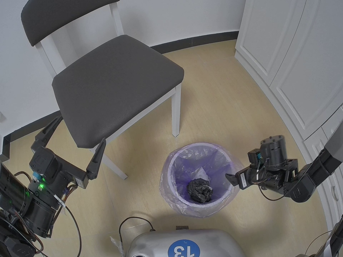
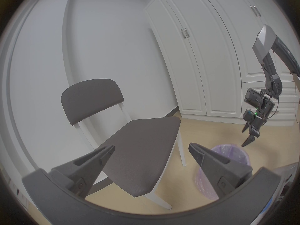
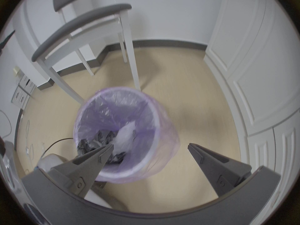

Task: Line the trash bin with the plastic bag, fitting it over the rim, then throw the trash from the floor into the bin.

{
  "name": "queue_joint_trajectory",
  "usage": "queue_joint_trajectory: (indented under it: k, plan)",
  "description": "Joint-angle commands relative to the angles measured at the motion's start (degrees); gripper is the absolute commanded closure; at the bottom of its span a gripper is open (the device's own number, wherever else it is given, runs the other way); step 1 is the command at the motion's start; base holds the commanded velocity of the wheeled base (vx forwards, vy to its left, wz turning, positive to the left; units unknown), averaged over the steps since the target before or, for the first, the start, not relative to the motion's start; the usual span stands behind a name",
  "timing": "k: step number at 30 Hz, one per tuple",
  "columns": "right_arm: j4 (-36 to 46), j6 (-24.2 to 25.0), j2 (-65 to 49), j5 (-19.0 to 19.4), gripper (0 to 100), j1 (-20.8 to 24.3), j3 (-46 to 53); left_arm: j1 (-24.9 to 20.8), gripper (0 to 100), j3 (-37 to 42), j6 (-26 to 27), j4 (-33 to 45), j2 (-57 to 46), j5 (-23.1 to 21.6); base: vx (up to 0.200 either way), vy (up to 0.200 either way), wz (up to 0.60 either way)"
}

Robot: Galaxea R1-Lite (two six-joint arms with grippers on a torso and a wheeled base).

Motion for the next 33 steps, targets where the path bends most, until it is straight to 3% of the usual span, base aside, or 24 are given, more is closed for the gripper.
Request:
queue_joint_trajectory:
  k: [1, 5, 9, 15, 23, 24, 33]
  plan:
    - [-17.34, -13.29, 5.47, 10.89, 0, -10.32, 9.82, 0.01, 0, -0.01, 0.0, -1.02, -0.05, -0.01, 0.0, 0.0, 0.0]
    - [-18.57, -24.98, 9.69, 15.02, 0, -14.89, 4.37, -0.08, 0, -0.01, 0.0, -1.02, -0.4, -0.01, 0.0, 0.0, 0.0]
    - [-4.77, -37.46, 9.07, 21.78, 0, -18.84, -4.06, 0.18, 0, -0.1, 0.0, -1.02, -1.02, -0.01, 0.0, 0.0, 0.0]
    - [11.31, -42.2, 8.37, 26.79, 0, -18.93, -11.53, 0.01, 0, -0.01, 0.0, -1.02, -0.58, -0.19, 0.0, 0.0, 0.0]
    - [21.68, -46.42, 8.02, 27.76, 0, -19.37, -15.75, 0.01, 0, 0.43, -0.08, -1.02, -0.31, -0.19, 0.0, 0.0, 0.0]
    - [25.81, -47.39, 8.28, 27.85, 0, -19.37, -17.77, 0.09, 0, 0.7, -0.17, -1.02, -0.14, -0.19, 0.0, 0.0, 0.0]
    - [31.96, -49.06, 12.68, 27.85, 0, -19.37, -20.85, 0.18, 0, 1.05, -1.05, -1.02, 1.88, -0.19, 0.0, 0.0, 0.0]
